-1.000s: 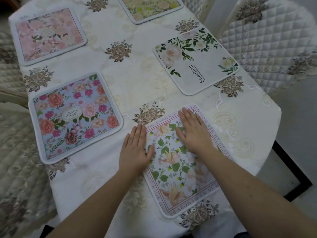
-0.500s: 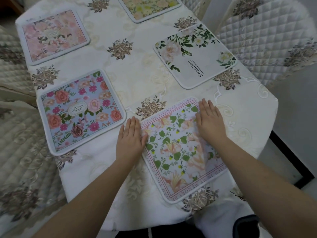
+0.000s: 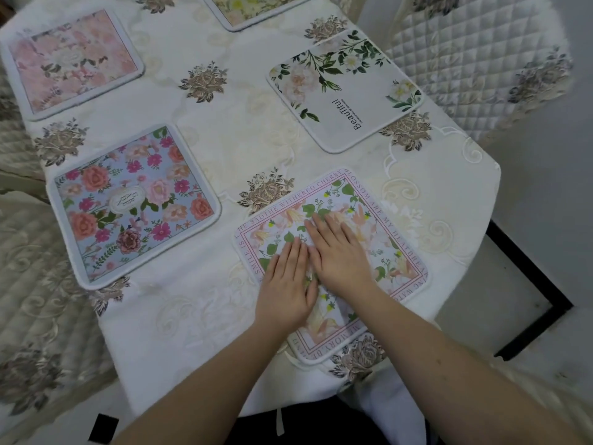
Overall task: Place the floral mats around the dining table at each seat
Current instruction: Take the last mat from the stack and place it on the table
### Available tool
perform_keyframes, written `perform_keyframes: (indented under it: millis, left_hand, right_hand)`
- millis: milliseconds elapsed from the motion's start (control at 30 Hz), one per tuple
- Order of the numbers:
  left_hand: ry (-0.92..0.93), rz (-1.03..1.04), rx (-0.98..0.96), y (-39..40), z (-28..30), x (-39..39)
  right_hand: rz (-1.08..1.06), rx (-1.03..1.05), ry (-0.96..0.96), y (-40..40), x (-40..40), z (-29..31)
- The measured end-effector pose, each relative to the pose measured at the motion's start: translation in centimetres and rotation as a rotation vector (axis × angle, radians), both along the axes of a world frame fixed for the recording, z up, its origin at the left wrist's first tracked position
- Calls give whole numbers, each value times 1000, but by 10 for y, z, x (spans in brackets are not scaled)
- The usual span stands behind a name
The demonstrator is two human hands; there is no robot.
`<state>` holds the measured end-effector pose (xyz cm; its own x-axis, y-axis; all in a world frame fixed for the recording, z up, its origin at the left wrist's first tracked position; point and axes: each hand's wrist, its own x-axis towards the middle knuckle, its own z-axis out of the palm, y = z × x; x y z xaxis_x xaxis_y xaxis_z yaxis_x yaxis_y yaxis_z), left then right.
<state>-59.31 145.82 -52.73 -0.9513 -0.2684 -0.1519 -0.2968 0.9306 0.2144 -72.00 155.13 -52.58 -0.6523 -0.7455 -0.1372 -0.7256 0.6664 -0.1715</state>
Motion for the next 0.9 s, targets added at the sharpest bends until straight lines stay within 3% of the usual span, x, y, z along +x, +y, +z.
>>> perform_keyframes:
  millis: [567, 700, 900]
  left_hand:
    - [-113, 41, -76, -93, 9, 24]
    - [-70, 115, 12, -50, 26, 20]
    - [23, -40, 78, 45, 16, 39]
  right_hand:
    - [-283, -9, 0, 94, -45, 5]
    - [-289, -74, -71, 71, -14, 16]
    - [-113, -169, -99, 43, 47, 13]
